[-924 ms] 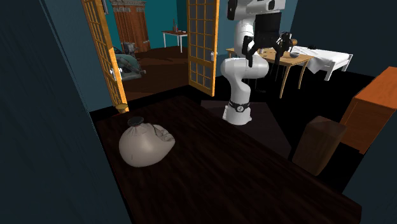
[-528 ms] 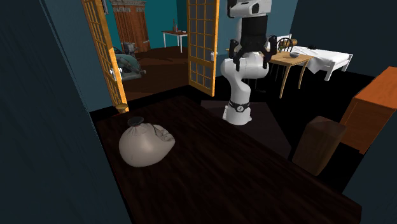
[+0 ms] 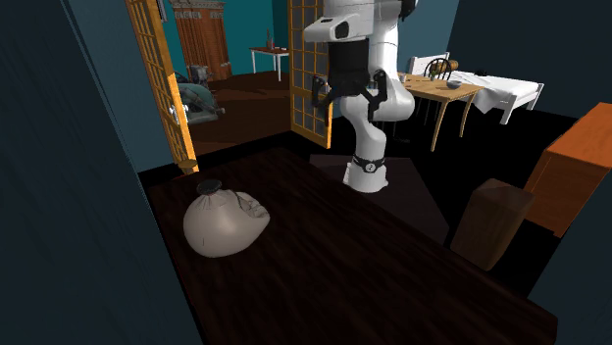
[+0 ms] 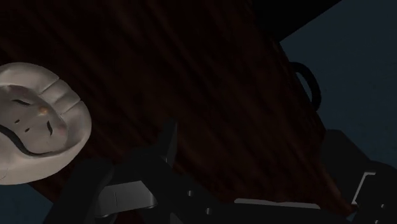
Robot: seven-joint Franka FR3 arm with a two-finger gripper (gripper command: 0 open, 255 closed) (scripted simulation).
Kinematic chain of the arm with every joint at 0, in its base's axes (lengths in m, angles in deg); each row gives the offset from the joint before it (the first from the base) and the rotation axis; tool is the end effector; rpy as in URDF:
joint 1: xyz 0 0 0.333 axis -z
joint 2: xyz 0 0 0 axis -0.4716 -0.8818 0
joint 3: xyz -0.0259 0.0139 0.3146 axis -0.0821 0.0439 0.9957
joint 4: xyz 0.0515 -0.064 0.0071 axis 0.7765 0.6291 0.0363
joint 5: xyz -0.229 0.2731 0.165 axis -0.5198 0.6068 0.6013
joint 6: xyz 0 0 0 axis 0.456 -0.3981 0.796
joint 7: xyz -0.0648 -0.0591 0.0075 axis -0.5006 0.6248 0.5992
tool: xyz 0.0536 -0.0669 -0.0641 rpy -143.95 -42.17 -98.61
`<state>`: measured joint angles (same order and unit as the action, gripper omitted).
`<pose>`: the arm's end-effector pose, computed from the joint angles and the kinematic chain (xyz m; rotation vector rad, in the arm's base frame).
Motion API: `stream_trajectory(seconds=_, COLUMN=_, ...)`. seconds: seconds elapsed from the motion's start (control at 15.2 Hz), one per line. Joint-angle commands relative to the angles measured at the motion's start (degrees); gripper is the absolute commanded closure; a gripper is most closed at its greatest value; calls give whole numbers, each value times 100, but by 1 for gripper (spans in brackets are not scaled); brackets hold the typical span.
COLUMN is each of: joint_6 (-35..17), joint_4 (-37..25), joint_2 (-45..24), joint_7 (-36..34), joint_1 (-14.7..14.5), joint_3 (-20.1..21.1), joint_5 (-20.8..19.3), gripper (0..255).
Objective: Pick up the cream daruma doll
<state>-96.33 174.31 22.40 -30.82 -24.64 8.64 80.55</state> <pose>0.3833 -0.1421 0.5610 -3.0528 -0.1111 -0.0052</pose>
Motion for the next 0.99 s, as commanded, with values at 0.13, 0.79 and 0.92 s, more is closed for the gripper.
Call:
stream_trajectory(seconds=0.13, joint_6=-115, joint_4=-578, joint_2=-759, joint_7=437, joint_1=66, joint_3=-373, joint_5=-6, gripper=0)
stream_trajectory(seconds=0.79, joint_6=-131, joint_4=-2408, joint_2=-2887, joint_7=1618, joint_1=376, joint_3=-1163, joint_5=496, gripper=0)
stream_trajectory(seconds=0.92, joint_6=-56, joint_4=-2879, joint_2=-3365, joint_7=1854, joint_1=506, joint_3=-1268, joint_5=678, gripper=0)
